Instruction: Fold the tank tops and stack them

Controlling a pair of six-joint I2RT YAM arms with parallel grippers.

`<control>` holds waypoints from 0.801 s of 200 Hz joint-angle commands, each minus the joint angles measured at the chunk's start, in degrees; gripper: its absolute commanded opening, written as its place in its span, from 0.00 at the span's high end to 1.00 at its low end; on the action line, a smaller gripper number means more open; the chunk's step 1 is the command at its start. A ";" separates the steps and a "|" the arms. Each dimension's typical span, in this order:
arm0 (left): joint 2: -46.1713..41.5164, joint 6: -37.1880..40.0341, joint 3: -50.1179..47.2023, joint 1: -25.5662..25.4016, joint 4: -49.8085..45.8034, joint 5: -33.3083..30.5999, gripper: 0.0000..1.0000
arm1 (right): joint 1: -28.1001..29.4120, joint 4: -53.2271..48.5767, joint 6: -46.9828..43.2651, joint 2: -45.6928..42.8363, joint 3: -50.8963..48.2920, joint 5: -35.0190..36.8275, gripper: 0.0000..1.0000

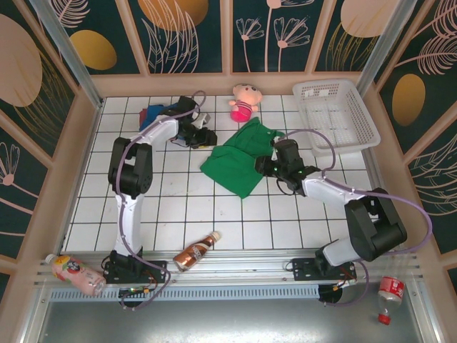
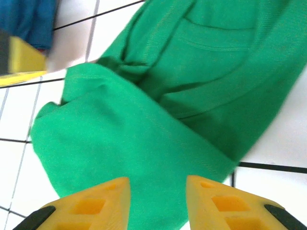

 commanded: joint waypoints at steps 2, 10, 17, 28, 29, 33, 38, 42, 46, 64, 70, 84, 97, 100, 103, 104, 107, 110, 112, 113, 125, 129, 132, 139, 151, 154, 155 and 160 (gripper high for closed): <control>3.72 0.55 3.33 -0.53 -2.13 2.31 0.57 | 1.23 7.27 -1.25 1.15 -1.86 -6.03 0.64; 4.82 0.78 4.83 -0.61 -2.49 2.65 0.57 | 1.66 9.18 -2.70 2.99 -1.86 -7.88 0.64; 5.61 0.90 6.03 -0.76 -2.53 2.86 0.57 | 2.25 10.07 -3.88 4.77 -1.31 -8.45 0.64; 6.52 0.89 7.70 -0.96 -2.26 3.22 0.58 | 2.51 9.86 -5.75 7.27 -0.21 -8.30 0.64; 6.62 0.89 7.88 -1.01 -2.23 3.26 0.58 | 2.51 9.85 -5.75 7.44 -0.14 -8.30 0.64; 7.03 0.92 8.45 -1.17 -2.24 3.56 0.58 | 2.51 9.80 -5.96 8.39 0.01 -8.27 0.64; 7.51 0.93 9.18 -1.29 -2.26 3.77 0.59 | 2.49 10.15 -5.92 9.33 -0.05 -8.38 0.64; 7.77 0.90 9.62 -1.39 -2.18 3.84 0.59 | 2.51 10.58 -5.91 10.00 -0.27 -8.48 0.64; 8.19 0.97 10.04 -1.53 -2.17 3.91 0.60 | 2.51 10.86 -6.03 10.62 -0.37 -8.48 0.64; 10.15 1.67 11.72 -1.81 -2.85 4.06 0.62 | 2.51 10.01 -6.76 12.96 -0.08 -8.13 0.64; 10.75 1.96 12.40 -1.76 -3.27 3.69 0.63 | 2.51 9.70 -6.82 13.26 -0.14 -7.98 0.64; 11.49 2.68 13.75 -1.76 -3.96 3.08 0.67 | 2.51 8.39 -6.78 13.61 -0.47 -7.26 0.65; 11.53 2.46 14.29 -1.75 -3.03 3.67 0.76 | 2.51 6.87 -7.20 13.84 -0.93 -6.79 0.66; 11.47 2.28 14.32 -1.80 -2.67 3.89 0.78 | 2.51 6.51 -7.22 13.90 -1.13 -6.66 0.66; 11.42 2.15 14.44 -1.77 -2.36 4.25 0.80 | 2.49 6.25 -7.22 13.93 -1.28 -6.57 0.66; 11.44 2.09 14.46 -1.76 -2.24 4.34 0.81 | 2.50 6.24 -7.22 13.98 -1.38 -6.56 0.66; 11.45 2.05 14.62 -1.76 -1.92 4.57 0.84 | 2.50 6.07 -7.22 13.97 -1.53 -6.44 0.66; 11.46 1.89 14.71 -1.79 -1.68 4.84 0.86 | 2.51 5.88 -7.30 13.87 -1.74 -6.34 0.66; 11.46 1.80 14.81 -1.76 -1.50 4.93 0.87 | 2.51 5.77 -7.31 13.86 -1.87 -6.30 0.66; 11.46 1.78 14.91 -1.76 -1.41 4.95 0.87 | 2.51 5.74 -7.26 13.85 -1.89 -6.29 0.66; 11.25 1.49 15.45 -1.89 -0.35 5.57 0.93 | 2.51 5.19 -7.52 13.55 -2.50 -5.94 0.66; 11.14 1.32 15.50 -1.90 0.12 6.04 0.96 | 2.51 5.03 -7.65 13.39 -2.66 -5.79 0.66; 11.04 1.17 15.54 -1.86 0.42 6.37 0.98 | 2.51 4.99 -7.74 13.33 -2.78 -5.70 0.66; 10.76 0.80 15.64 -1.89 1.29 7.08 1.00 | 2.51 4.60 -7.75 13.06 -3.00 -5.43 0.66; 10.17 0.36 15.72 -1.86 2.55 7.93 1.00 | 2.51 4.15 -7.75 12.43 -3.49 -5.40 0.66; 10.08 0.27 15.78 -1.85 2.69 8.08 1.00 | 2.51 4.09 -7.75 12.23 -3.62 -5.41 0.66; 10.07 0.23 15.84 -1.85 2.79 8.11 1.00 | 2.51 4.06 -7.75 12.21 -3.65 -5.41 0.66; 10.07 0.13 16.12 -1.88 2.94 8.17 1.00 | 2.51 3.91 -7.70 11.82 -3.88 -5.36 0.66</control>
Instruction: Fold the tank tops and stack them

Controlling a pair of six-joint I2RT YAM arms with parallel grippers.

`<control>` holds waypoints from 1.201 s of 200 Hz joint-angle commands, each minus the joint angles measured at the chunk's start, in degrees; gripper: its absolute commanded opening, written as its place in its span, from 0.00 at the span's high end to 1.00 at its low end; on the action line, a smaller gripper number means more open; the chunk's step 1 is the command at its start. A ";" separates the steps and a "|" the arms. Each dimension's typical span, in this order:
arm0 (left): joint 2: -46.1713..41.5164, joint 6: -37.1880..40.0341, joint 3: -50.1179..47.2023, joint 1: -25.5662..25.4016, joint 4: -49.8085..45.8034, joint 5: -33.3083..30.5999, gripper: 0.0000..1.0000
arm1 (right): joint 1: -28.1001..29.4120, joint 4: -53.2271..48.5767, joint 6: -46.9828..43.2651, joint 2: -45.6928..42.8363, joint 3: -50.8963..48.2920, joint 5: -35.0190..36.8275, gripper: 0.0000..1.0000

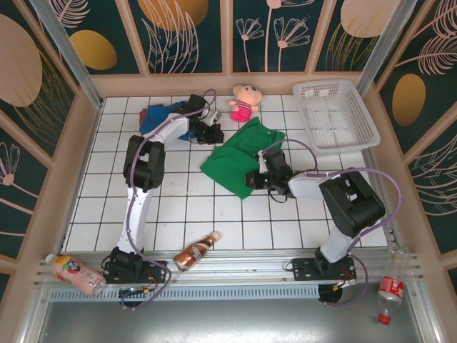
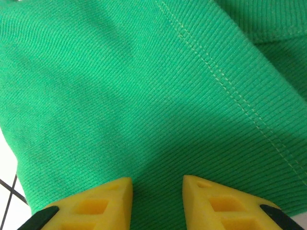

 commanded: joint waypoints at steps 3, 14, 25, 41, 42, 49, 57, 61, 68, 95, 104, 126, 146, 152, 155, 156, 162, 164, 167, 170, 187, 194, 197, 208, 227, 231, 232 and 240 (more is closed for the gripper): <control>-0.83 -0.75 2.34 -0.36 2.91 3.14 1.00 | 0.26 -3.34 -1.25 -1.57 -1.88 1.45 0.66; -0.57 -1.04 2.91 -0.34 3.12 3.47 1.00 | 1.36 -4.04 -1.43 -2.04 -2.14 1.28 0.66; -0.27 -1.21 3.19 -0.36 3.09 3.43 1.00 | 1.95 -4.74 -1.51 -2.92 -2.51 1.28 0.66; -0.22 -0.85 3.09 -0.42 2.23 1.79 1.00 | 2.58 -6.14 -1.78 -4.63 -3.04 1.37 0.66; -0.24 -0.81 3.10 -0.42 2.17 1.63 1.00 | 2.61 -6.18 -1.78 -4.77 -3.06 1.41 0.66; -0.25 -0.33 3.39 -0.42 1.17 0.38 1.00 | 2.85 -6.51 -1.82 -6.01 -3.24 1.69 0.66; -0.48 0.43 4.08 -0.42 -0.49 -1.69 0.96 | 3.27 -6.42 -2.39 -7.72 -3.39 2.18 0.65; -0.65 0.89 4.38 -0.42 -1.38 -2.90 0.93 | 3.62 -6.06 -3.10 -8.59 -3.34 2.32 0.64; -1.17 1.75 4.85 -0.40 -2.65 -4.88 0.88 | 4.63 -5.43 -4.53 -9.92 -3.06 2.65 0.62; -4.96 3.09 3.58 -0.45 -5.16 -10.95 0.59 | 10.57 -3.63 -14.82 -11.40 -0.26 5.83 0.49; -6.59 3.05 2.27 -0.44 -5.15 -12.19 0.55 | 12.56 -2.94 -18.34 -10.87 0.50 6.92 0.46; -10.61 2.95 -0.78 -0.36 -5.28 -16.22 0.48 | 16.22 -1.93 -24.52 -6.60 3.50 8.42 0.41; -13.78 2.59 -3.00 -0.25 -5.64 -19.85 0.45 | 18.80 -1.57 -29.46 -0.16 7.85 13.11 0.38; -14.57 2.49 -3.56 -0.23 -5.80 -20.90 0.44 | 19.23 -1.17 -30.48 1.70 8.97 15.13 0.37; -15.04 2.36 -3.95 -0.17 -5.88 -21.27 0.43 | 19.39 -1.14 -30.95 2.71 9.48 15.98 0.37; -15.17 2.33 -4.07 -0.12 -5.89 -21.46 0.43 | 19.40 -1.09 -31.13 2.99 9.66 16.28 0.37; -15.93 2.30 -4.75 0.04 -5.97 -21.99 0.43 | 19.63 -1.00 -32.28 4.62 10.68 17.68 0.36; -16.20 2.23 -5.03 0.13 -6.02 -22.10 0.43 | 19.72 -0.97 -32.65 5.21 11.07 18.08 0.36; -16.60 2.19 -5.46 0.23 -6.06 -22.26 0.42 | 19.88 -0.95 -33.19 5.94 11.54 18.70 0.36; -16.98 2.09 -5.80 0.28 -6.18 -22.52 0.42 | 20.04 -0.95 -33.79 6.66 11.90 19.30 0.36; -19.54 1.79 -8.64 0.97 -5.69 -22.51 0.40 | 20.56 -1.44 -36.14 9.71 13.44 21.67 0.35; -20.75 1.48 -9.87 1.20 -5.27 -22.15 0.39 | 20.65 -2.78 -36.28 11.03 14.20 23.78 0.35; -21.22 1.33 -10.33 1.32 -5.11 -21.87 0.39 | 20.66 -3.91 -36.18 11.64 14.88 24.87 0.35; -22.91 1.09 -12.03 1.82 -4.72 -20.89 0.38 | 20.65 -5.91 -36.64 13.17 16.18 27.21 0.36; -25.49 0.81 -15.11 2.48 -3.87 -19.53 0.36 | 20.95 -6.05 -36.98 12.81 15.29 29.82 0.44; -25.91 0.82 -15.74 2.61 -3.79 -19.22 0.36 | 20.87 -6.77 -36.71 13.00 15.56 30.89 0.47; -26.05 0.86 -15.85 2.67 -3.83 -19.16 0.36 | 20.85 -6.98 -36.65 13.01 15.60 31.11 0.48; -26.83 1.03 -17.09 2.88 -3.87 -19.08 0.36 | 20.83 -8.27 -36.41 13.33 15.93 32.74 0.59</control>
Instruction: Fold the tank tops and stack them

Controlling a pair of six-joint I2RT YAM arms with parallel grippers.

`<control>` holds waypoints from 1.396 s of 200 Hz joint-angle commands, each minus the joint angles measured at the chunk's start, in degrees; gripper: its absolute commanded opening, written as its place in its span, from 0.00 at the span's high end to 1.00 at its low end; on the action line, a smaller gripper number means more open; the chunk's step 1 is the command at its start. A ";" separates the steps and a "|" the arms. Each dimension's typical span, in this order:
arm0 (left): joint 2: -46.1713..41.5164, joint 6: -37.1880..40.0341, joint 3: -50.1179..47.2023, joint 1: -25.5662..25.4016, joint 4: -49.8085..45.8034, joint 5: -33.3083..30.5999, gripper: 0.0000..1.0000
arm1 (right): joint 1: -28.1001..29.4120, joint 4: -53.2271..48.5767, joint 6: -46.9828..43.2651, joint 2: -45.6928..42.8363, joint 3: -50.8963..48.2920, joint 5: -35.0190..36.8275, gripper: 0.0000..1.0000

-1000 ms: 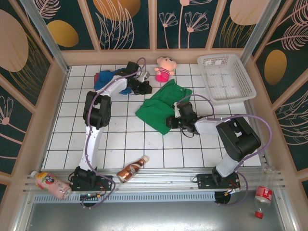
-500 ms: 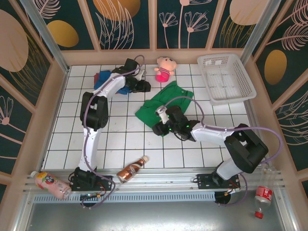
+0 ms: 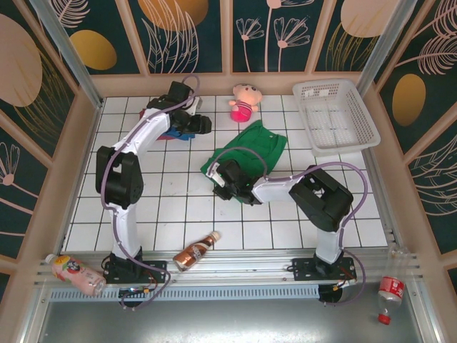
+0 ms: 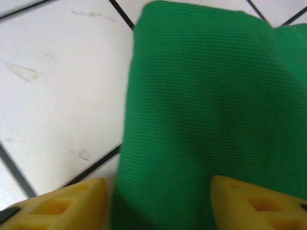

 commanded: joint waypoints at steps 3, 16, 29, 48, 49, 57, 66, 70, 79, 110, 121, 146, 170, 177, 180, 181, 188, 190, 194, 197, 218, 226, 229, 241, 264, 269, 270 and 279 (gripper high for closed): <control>-4.01 -0.35 -3.56 1.04 0.28 1.00 0.36 | -0.26 -4.78 -0.98 1.97 1.04 8.96 0.63; -5.23 -0.03 -5.33 1.37 0.07 1.10 0.36 | -0.44 -4.77 -0.65 0.93 0.62 7.68 0.79; -6.22 0.40 -6.74 1.72 -0.36 1.13 0.36 | -0.72 -5.33 1.20 -0.75 0.77 3.68 0.90; -8.36 0.52 -8.44 2.18 -0.74 -0.09 0.36 | -0.73 -5.47 4.50 -4.59 0.81 -5.06 0.95; -8.42 0.51 -8.54 2.19 -0.67 -0.11 0.36 | -0.77 -5.55 4.79 -4.74 0.92 -5.49 0.96; -9.40 0.43 -9.10 2.50 -0.73 -0.36 0.36 | -0.68 -6.61 6.74 -6.19 1.79 -9.56 0.96; -10.45 0.41 -9.61 2.79 -0.90 -0.80 0.36 | -0.85 -7.43 10.15 -7.29 2.92 -16.27 0.97; -10.86 0.43 -9.78 2.89 -1.02 -0.95 0.36 | -1.01 -7.82 11.32 -7.58 3.44 -19.29 0.97; -11.71 0.35 -10.10 3.21 -1.16 -1.37 0.36 | -1.40 -8.21 15.45 -7.89 4.36 -26.38 0.97; -13.62 0.41 -9.94 3.66 -2.19 -2.35 0.35 | -3.81 -6.50 24.74 -7.79 5.02 -45.23 0.98; -14.08 0.55 -9.71 3.76 -2.52 -2.83 0.35 | -5.32 -4.73 27.80 -7.77 5.06 -50.19 0.98; -13.96 0.64 -9.08 3.89 -3.06 -2.85 0.35 | -10.17 -1.08 33.60 -7.23 5.86 -58.57 0.98; -13.29 0.43 -7.87 3.89 -3.48 -2.41 0.35 | -15.63 2.44 38.68 -5.98 6.03 -65.14 0.98; -13.01 0.58 -7.28 3.96 -3.69 -2.33 0.35 | -17.19 2.14 38.81 -5.65 6.48 -66.42 0.98; -12.89 0.59 -7.01 3.89 -3.82 -2.36 0.35 | -17.88 1.49 38.53 -5.43 6.90 -66.92 0.98; -12.89 0.64 -6.94 3.93 -3.83 -2.38 0.35 | -18.09 1.22 38.33 -5.38 7.04 -67.09 0.98; -12.47 0.81 -6.18 3.95 -4.23 -2.28 0.35 | -19.61 -1.43 36.70 -4.53 8.41 -67.97 0.98; -12.38 0.89 -5.99 3.93 -4.39 -2.18 0.35 | -19.97 -2.25 36.19 -4.32 8.83 -68.14 0.98; -12.08 0.98 -5.60 3.87 -4.66 -2.00 0.35 | -20.14 -3.98 35.08 -3.65 9.76 -68.55 0.98; -11.90 1.03 -5.20 3.94 -4.78 -1.85 0.35 | -20.58 -5.38 34.14 -3.20 10.40 -68.81 0.98; -10.64 1.38 -3.73 3.88 -5.82 -1.06 0.35 | -25.52 -11.80 29.62 -0.19 14.76 -70.83 0.97; -10.50 1.38 -3.38 3.95 -6.09 -0.92 0.35 | -27.07 -13.95 27.66 0.78 16.25 -71.00 0.97; -10.44 1.41 -3.31 3.94 -6.13 -0.92 0.35 | -27.56 -14.66 26.94 1.34 16.79 -71.22 0.97; -10.42 1.35 -3.05 3.93 -6.09 -0.36 0.35 | -29.47 -19.48 23.43 3.62 19.29 -70.88 0.96; -9.98 0.87 -2.77 3.88 -5.68 1.77 0.35 | -31.91 -21.43 20.27 7.08 21.49 -70.39 0.93; -9.87 0.80 -2.83 3.87 -5.50 2.32 0.36 | -32.23 -21.99 19.23 7.76 21.84 -69.51 0.93; -9.79 0.78 -2.83 3.83 -5.47 2.41 0.36 | -32.30 -22.20 18.97 7.98 21.98 -69.30 0.92; -9.49 0.55 -2.99 3.80 -5.28 3.56 0.36 | -33.13 -24.37 16.83 9.46 23.52 -67.80 0.92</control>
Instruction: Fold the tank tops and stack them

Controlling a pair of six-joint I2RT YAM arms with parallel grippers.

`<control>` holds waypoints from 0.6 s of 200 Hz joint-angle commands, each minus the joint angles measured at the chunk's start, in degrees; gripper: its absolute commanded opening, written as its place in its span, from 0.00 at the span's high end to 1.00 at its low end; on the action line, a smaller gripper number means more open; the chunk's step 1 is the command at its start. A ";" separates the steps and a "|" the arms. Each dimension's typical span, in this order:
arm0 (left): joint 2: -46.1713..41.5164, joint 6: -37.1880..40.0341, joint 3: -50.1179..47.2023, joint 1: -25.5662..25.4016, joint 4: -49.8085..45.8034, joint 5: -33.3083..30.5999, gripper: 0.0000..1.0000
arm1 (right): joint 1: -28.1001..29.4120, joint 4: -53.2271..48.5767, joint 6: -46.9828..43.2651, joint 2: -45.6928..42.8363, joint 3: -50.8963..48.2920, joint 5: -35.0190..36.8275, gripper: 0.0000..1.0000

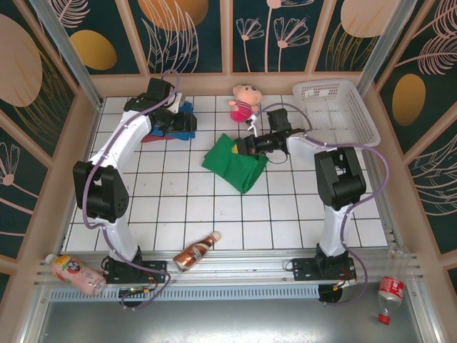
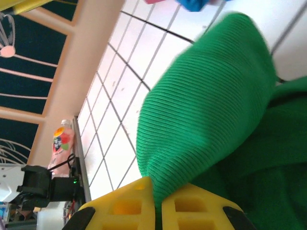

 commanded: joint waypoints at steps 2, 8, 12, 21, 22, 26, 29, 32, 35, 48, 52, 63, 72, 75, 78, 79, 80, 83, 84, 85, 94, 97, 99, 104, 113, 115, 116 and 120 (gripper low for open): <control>1.29 -0.01 1.39 0.18 -1.07 3.78 0.36 | -1.57 -7.64 -7.48 3.54 3.40 0.60 0.92; 1.54 -0.21 1.22 0.20 -0.93 4.40 0.36 | -2.17 -7.67 -7.93 4.46 4.06 0.89 0.91; 1.66 -0.25 1.00 0.02 -0.73 4.88 0.36 | -2.63 -7.29 -8.03 4.92 4.38 1.28 0.91; 1.89 -0.50 0.26 -0.11 0.08 5.81 0.36 | -3.20 -7.51 -8.95 6.20 5.57 2.26 0.91; 1.92 -0.55 0.15 -0.13 0.18 5.90 0.37 | -3.21 -7.61 -9.14 6.45 5.72 2.35 0.91; 2.08 -0.69 -0.22 -0.32 0.49 6.20 0.37 | -3.49 -8.20 -9.99 7.13 6.60 2.47 0.90; 2.22 -0.82 -0.55 -0.40 0.80 6.41 0.37 | -3.59 -8.72 -10.55 7.62 7.26 2.51 0.90; 2.35 -0.90 -0.79 -0.50 1.11 6.73 0.37 | -3.74 -9.14 -10.94 8.24 7.90 2.64 0.90; 2.50 -0.96 -1.09 -0.72 1.42 7.11 0.37 | -3.84 -9.55 -11.42 8.87 8.59 2.75 0.89; 3.43 -1.54 -2.71 -1.61 3.19 8.38 0.37 | -4.35 -11.57 -13.34 11.00 11.21 2.98 0.87; 3.75 -1.60 -3.11 -2.08 3.68 8.68 0.37 | -4.55 -11.84 -13.61 11.44 11.74 2.91 0.86; 4.91 -1.59 -4.09 -3.37 5.01 9.27 0.37 | -4.97 -11.27 -13.77 11.95 12.27 3.55 0.85; 6.13 -1.62 -4.80 -4.29 6.16 9.45 0.37 | -5.25 -11.16 -14.20 12.02 12.57 4.75 0.83; 6.59 -1.60 -4.94 -4.61 6.51 9.56 0.37 | -5.32 -11.15 -14.30 11.98 12.67 5.28 0.82; 7.00 -1.57 -5.04 -4.87 6.88 9.76 0.37 | -5.40 -11.27 -14.41 11.91 12.75 5.79 0.79; 7.20 -1.61 -5.09 -4.97 7.01 9.85 0.37 | -5.41 -11.39 -14.42 11.89 12.78 5.96 0.78; 7.39 -1.58 -5.11 -5.11 7.12 9.98 0.37 | -5.41 -11.44 -14.56 11.89 12.79 6.22 0.78; 7.88 -1.64 -5.13 -5.34 7.50 10.23 0.37 | -5.40 -11.68 -14.79 11.76 12.88 6.88 0.75; 8.04 -1.64 -5.18 -5.43 7.62 10.35 0.37 | -5.41 -11.77 -14.88 11.74 12.89 7.16 0.74; 8.21 -1.64 -5.20 -5.56 7.78 10.41 0.37 | -5.41 -11.85 -14.92 11.68 12.93 7.39 0.73; 9.69 -1.58 -4.97 -6.23 8.69 10.92 0.37 | -5.51 -11.99 -15.14 10.75 12.54 9.96 0.67; 10.20 -1.37 -4.73 -6.46 8.87 10.91 0.37 | -5.61 -11.84 -15.09 10.29 12.12 11.04 0.66; 10.59 -1.31 -4.57 -6.65 8.89 10.89 0.38 | -5.64 -11.63 -15.06 9.88 11.78 11.62 0.66; 11.43 -0.94 -4.01 -6.87 9.03 10.69 0.38 | -5.76 -10.73 -14.77 8.63 10.75 13.15 0.64; 13.10 -0.39 -2.82 -7.09 8.83 10.15 0.38 | -5.91 -8.42 -14.05 5.95 8.47 16.30 0.61; 13.40 -0.30 -2.56 -7.10 8.83 10.06 0.38 | -5.92 -7.87 -13.81 5.22 7.94 17.06 0.60; 13.61 -0.23 -2.44 -7.10 8.82 10.00 0.38 | -5.93 -7.67 -13.73 4.95 7.69 17.39 0.60; 14.18 0.01 -1.94 -7.14 8.76 9.76 0.38 | -5.87 -6.87 -13.58 3.59 6.71 19.26 0.57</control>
